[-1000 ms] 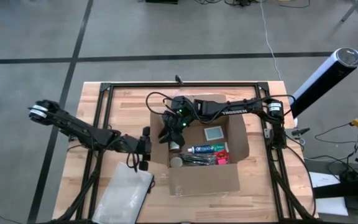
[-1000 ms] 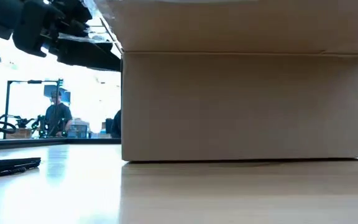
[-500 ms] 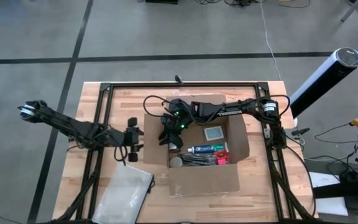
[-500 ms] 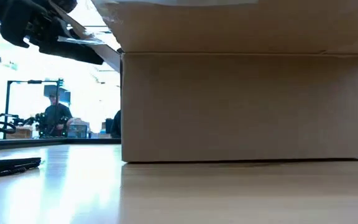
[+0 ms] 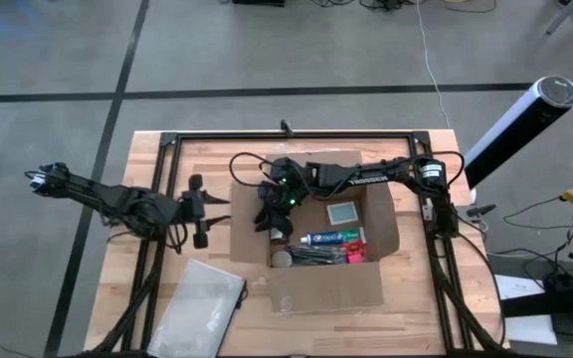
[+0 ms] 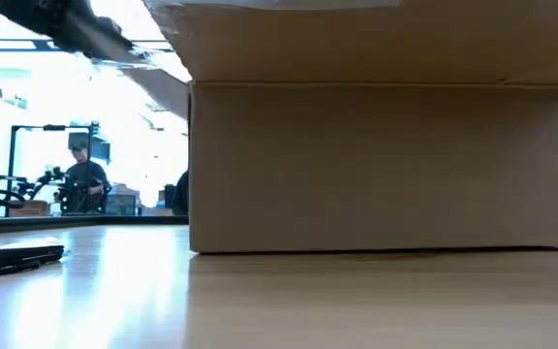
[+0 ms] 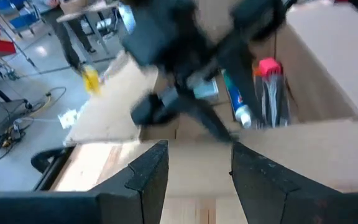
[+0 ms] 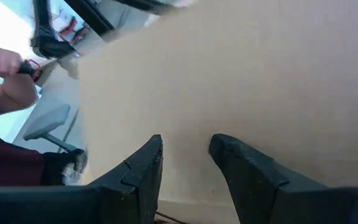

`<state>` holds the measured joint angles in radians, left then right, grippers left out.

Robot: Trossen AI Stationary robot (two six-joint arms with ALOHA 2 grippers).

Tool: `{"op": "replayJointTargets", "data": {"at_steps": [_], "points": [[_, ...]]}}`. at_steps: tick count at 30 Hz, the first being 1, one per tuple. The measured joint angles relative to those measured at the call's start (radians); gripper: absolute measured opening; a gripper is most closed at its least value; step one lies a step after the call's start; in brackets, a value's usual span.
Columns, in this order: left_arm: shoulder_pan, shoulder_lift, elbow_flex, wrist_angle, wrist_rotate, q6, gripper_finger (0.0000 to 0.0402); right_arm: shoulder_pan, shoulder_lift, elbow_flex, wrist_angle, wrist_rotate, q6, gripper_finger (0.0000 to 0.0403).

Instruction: Unpack boxes

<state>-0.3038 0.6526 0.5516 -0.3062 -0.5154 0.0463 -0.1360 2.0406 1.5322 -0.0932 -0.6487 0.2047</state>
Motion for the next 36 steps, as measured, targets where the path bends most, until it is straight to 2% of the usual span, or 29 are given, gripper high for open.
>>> {"op": "replayJointTargets", "data": {"at_steps": [11,20,27,36], "points": [[0.000,0.054,0.007,0.047,0.001,-0.021,0.0155,-0.002,0.001,0.000,-0.004,0.000,-0.019,0.0148],[0.000,0.254,-0.013,0.044,0.067,-0.169,0.0155,-0.002,0.001,0.000,-0.002,-0.001,-0.021,0.0152],[0.000,0.417,-0.013,0.072,0.069,-0.195,0.0155,-0.001,0.001,-0.001,0.006,0.031,-0.020,0.0151],[0.001,0.569,-0.015,0.282,0.110,-0.137,0.0155,-0.002,-0.018,0.060,-0.066,0.050,-0.038,0.0164]]}}
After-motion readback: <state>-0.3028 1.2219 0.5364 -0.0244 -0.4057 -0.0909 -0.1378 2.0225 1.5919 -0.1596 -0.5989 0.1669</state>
